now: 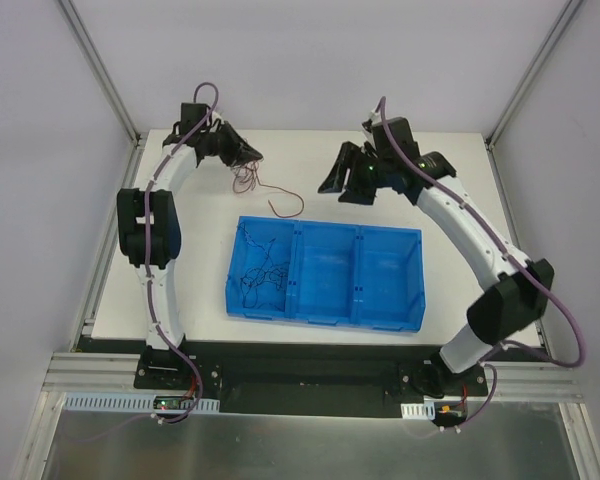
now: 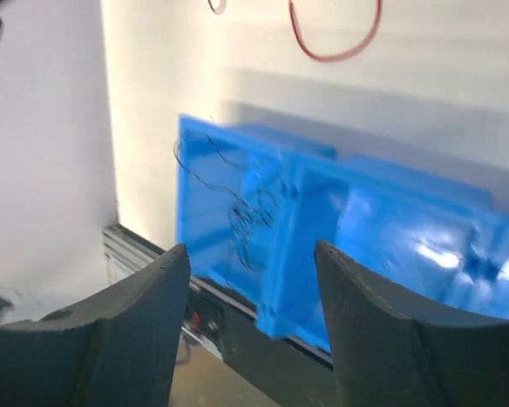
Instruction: Untangle the cables
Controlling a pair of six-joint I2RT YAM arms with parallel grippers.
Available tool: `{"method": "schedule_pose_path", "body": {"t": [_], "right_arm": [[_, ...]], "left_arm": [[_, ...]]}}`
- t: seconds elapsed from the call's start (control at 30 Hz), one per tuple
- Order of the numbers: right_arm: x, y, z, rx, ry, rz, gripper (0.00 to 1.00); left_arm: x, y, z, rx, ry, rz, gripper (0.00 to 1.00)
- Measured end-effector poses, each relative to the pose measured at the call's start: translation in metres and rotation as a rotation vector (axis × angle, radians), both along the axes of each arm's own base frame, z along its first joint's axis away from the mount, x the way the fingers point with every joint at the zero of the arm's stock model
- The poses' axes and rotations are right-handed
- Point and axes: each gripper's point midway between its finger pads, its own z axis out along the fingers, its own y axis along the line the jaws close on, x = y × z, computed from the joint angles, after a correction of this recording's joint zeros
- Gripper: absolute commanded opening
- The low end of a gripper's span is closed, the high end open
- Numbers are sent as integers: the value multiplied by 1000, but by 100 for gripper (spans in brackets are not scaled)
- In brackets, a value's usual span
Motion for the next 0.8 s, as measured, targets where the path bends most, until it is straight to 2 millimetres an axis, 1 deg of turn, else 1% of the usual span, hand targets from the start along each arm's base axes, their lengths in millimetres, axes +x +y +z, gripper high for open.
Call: {"method": "schedule_pose_path", "body": {"t": [0.07,0.13,0.2,0.27,0.37,0.4,0.5,0.6,0.7,0.8], "right_arm": [[24,15,2,33,4,-19,64],[52,35,9,91,-9,-29,65],[75,53,14,155,-20,-37,65],[90,65,12,204,-15,-44,65],[104,74,5,248,9,-61,63],[108,75,2,258,19,-67,62],[117,73,-7,277,41,-92,61],[123,68,-18,297,52,-112,60],[125,65,-31,306,64,-117,61],[125,68,-33,326,60,-105,62]], "left_arm": [[-4,-19,29,-26,-67,-50,0],[-15,-39,55,-53,-121,-102,0],[-25,-55,77,-77,-167,-147,0],[-36,-71,98,-102,-210,-191,0],[-51,-90,121,-130,-259,-243,0],[-54,-93,127,-138,-268,-251,0],[-60,-97,136,-159,-279,-260,0],[-60,-97,136,-180,-258,-246,0],[-60,-98,134,-204,-211,-225,0],[-61,-100,137,-234,-172,-205,0]]}}
